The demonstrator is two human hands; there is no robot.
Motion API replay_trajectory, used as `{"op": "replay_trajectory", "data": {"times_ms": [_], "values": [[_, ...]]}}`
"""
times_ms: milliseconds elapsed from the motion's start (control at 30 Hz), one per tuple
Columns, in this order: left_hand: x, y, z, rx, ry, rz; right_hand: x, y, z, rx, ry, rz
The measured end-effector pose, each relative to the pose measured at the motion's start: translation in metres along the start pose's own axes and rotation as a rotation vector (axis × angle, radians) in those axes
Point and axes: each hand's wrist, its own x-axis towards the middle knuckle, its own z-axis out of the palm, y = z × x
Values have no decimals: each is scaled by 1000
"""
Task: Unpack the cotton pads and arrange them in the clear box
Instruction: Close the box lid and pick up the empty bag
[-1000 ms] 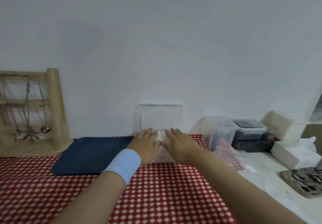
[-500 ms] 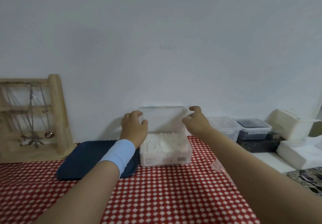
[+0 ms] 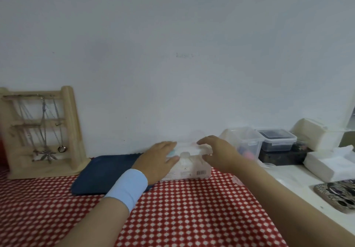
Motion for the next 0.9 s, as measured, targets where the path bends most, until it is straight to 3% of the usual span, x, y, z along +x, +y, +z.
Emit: {"op": "replay_trajectory", "data": {"times_ms": [133, 500, 900], "values": [[-9, 1, 11, 99, -105, -17, -18, -11, 8, -70, -177, -54], [10, -9, 15, 272, -119, 35, -16, -22, 25, -234, -142, -107], [21, -11, 12, 229, -114, -19, 7, -17, 26, -130, -141, -65]]}}
